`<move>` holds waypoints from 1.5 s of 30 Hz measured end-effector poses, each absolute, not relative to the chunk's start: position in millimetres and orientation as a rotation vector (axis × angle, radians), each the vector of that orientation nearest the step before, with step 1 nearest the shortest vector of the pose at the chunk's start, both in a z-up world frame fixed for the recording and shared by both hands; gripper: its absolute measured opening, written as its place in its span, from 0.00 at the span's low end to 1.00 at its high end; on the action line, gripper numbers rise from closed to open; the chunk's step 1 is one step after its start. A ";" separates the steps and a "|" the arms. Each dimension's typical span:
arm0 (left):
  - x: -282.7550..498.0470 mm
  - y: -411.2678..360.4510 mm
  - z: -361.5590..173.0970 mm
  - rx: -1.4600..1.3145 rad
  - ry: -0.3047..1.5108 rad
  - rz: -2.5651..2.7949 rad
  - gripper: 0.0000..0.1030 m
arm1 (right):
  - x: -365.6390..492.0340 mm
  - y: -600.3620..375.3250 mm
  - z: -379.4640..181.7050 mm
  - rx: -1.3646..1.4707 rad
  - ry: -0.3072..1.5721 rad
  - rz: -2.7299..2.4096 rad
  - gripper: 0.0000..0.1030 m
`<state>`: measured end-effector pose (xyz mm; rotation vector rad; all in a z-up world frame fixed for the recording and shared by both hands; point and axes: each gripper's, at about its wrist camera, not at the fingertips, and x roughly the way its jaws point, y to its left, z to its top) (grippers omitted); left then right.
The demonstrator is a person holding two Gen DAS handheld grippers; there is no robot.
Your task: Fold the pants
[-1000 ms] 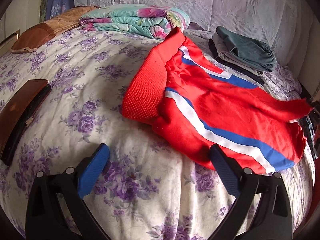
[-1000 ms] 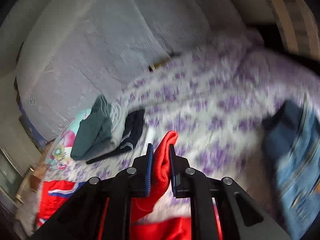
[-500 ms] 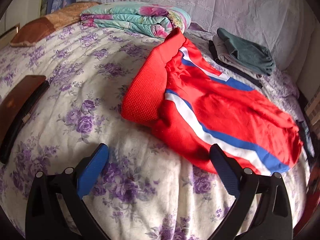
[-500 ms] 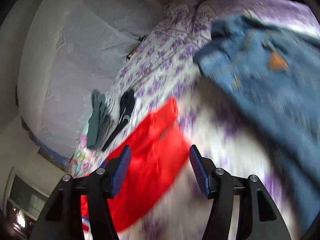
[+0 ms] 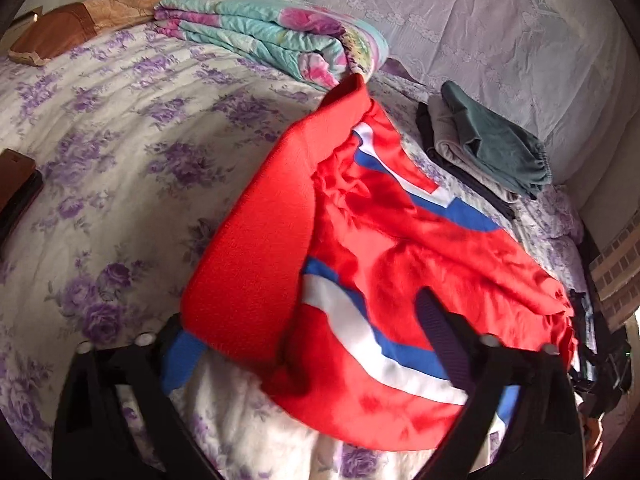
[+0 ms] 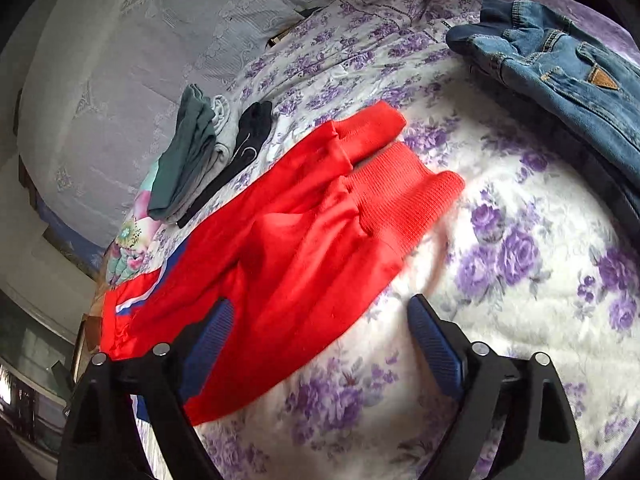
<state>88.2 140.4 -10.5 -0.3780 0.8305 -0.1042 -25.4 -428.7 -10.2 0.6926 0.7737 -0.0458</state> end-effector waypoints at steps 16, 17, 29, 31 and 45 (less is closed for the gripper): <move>20.7 163.5 9.5 -0.429 0.866 -0.210 0.12 | -122.2 -437.1 11.8 0.734 0.725 0.069 0.12; 20.3 165.9 -4.0 -0.433 0.903 -0.198 0.16 | -124.1 -437.3 -0.3 0.740 0.774 0.063 0.16; -5.3 216.7 34.9 -0.430 0.747 -0.015 0.80 | -157.1 -467.3 45.2 0.736 0.615 -0.086 0.50; 13.9 216.5 44.1 -0.435 0.760 -0.038 0.80 | -137.0 -448.3 50.6 0.692 0.635 -0.041 0.50; 156.2 157.2 21.5 -0.438 0.917 -0.002 0.81 | 76.4 -242.9 18.4 0.507 0.893 0.349 0.63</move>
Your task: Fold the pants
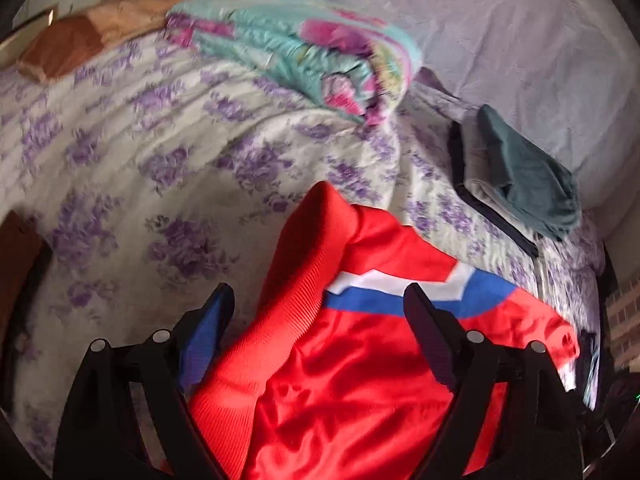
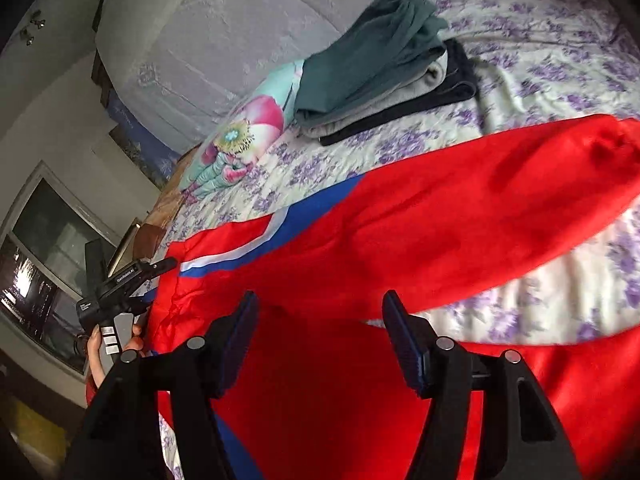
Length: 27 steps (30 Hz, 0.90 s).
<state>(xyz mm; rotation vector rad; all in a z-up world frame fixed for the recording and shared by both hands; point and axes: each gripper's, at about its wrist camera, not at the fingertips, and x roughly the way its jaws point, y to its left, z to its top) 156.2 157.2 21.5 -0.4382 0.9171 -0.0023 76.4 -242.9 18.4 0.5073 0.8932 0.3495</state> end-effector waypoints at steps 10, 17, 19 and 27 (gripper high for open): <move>186.7 167.8 -7.7 -0.466 0.899 0.072 0.87 | 100.7 -237.9 -14.8 0.442 0.888 0.316 0.66; 201.9 177.2 -9.6 -0.568 0.876 -0.031 0.90 | 93.5 -246.3 -14.9 0.470 0.875 0.346 0.72; 203.1 178.3 -7.8 -0.590 0.864 -0.078 0.83 | 91.5 -248.8 -14.0 0.490 0.864 0.351 0.72; 204.9 171.2 -4.1 -0.553 0.861 -0.146 0.32 | 114.2 -236.7 41.0 0.220 0.781 0.339 0.72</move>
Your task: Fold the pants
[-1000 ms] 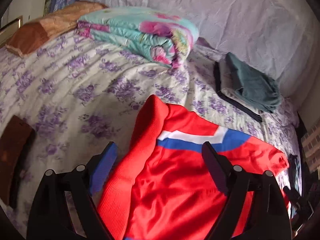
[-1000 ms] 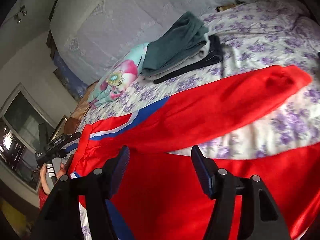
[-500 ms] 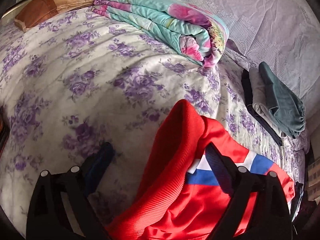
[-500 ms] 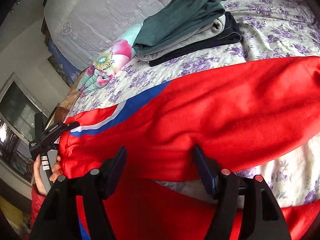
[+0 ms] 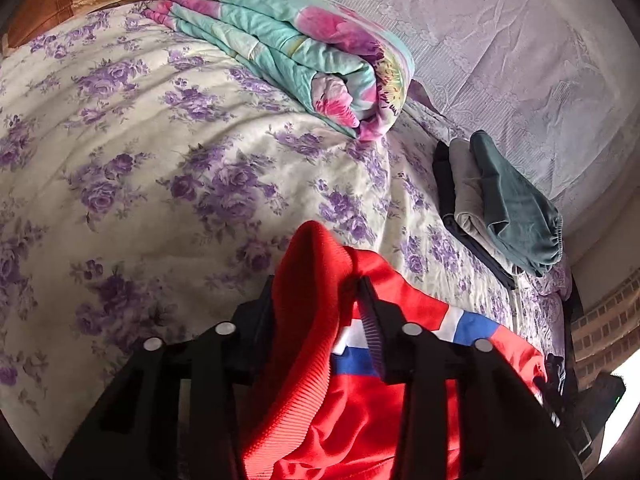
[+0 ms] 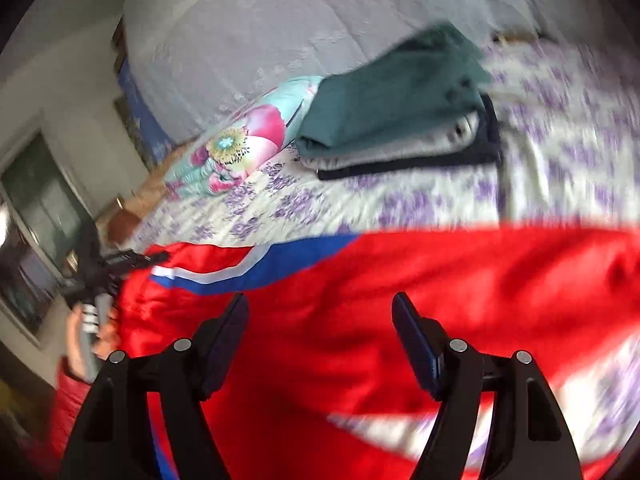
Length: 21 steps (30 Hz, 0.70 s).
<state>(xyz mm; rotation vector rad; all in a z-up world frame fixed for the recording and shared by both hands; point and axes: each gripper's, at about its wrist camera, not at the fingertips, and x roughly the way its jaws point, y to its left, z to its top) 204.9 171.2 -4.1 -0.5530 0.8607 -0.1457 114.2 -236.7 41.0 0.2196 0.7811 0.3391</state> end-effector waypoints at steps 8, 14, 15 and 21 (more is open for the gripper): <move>199.4 172.0 -0.6 -0.541 0.818 -0.166 0.23 | 204.8 -218.5 26.6 -0.140 0.920 0.461 0.72; 202.0 166.4 1.1 -0.498 0.803 -0.155 0.22 | 239.5 -203.0 -20.4 -0.257 0.999 0.543 0.76; 202.7 166.1 0.7 -0.495 0.802 -0.154 0.22 | 237.5 -203.5 -22.2 -0.247 0.967 0.547 0.76; 201.8 165.9 1.9 -0.493 0.792 -0.168 0.20 | 215.6 -200.1 -9.9 -0.251 0.932 0.481 0.12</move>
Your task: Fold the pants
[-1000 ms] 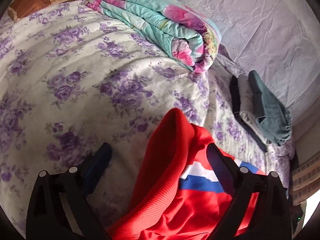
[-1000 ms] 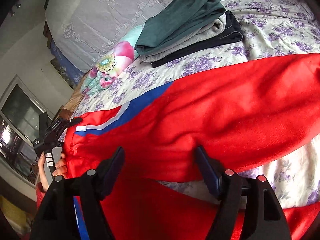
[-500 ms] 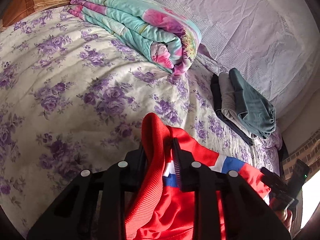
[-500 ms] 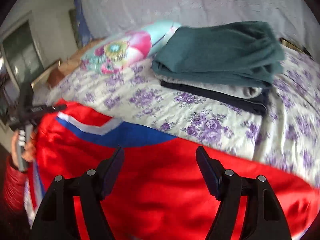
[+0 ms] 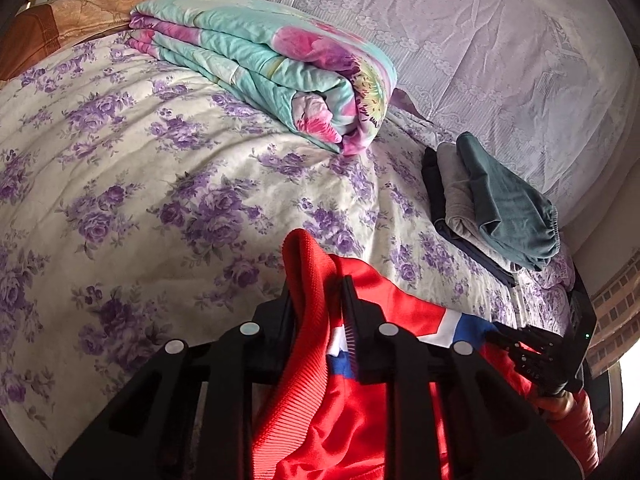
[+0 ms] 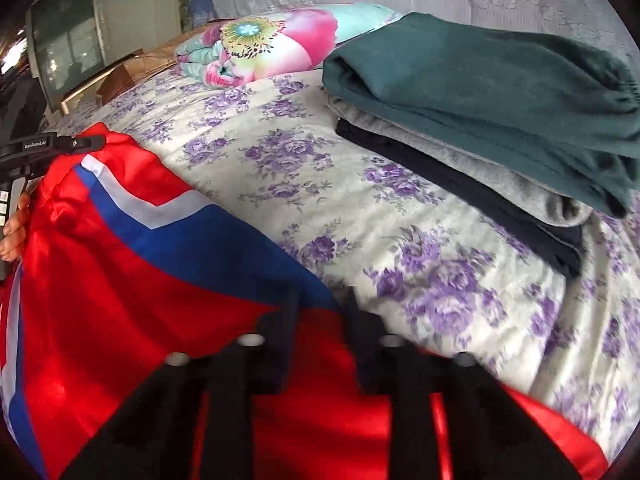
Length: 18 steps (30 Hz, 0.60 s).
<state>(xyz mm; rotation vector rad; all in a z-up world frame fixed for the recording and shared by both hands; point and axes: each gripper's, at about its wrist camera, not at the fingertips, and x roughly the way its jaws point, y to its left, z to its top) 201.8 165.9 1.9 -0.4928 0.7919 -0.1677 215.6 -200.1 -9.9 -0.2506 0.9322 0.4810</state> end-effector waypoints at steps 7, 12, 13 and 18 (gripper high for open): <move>180.4 177.5 16.0 -0.561 0.692 -0.235 0.15 | 130.6 -188.1 66.1 -0.265 0.748 0.421 0.09; 120.2 185.5 34.1 -0.564 0.579 -0.278 0.15 | 39.2 -177.9 94.7 -0.306 0.674 0.438 0.09; 98.5 189.1 34.7 -0.553 0.564 -0.287 0.15 | 19.9 -177.0 94.0 -0.311 0.673 0.444 0.09; 32.5 215.8 18.1 -0.552 0.619 -0.281 0.13 | -62.4 -168.1 63.2 -0.286 0.739 0.502 0.09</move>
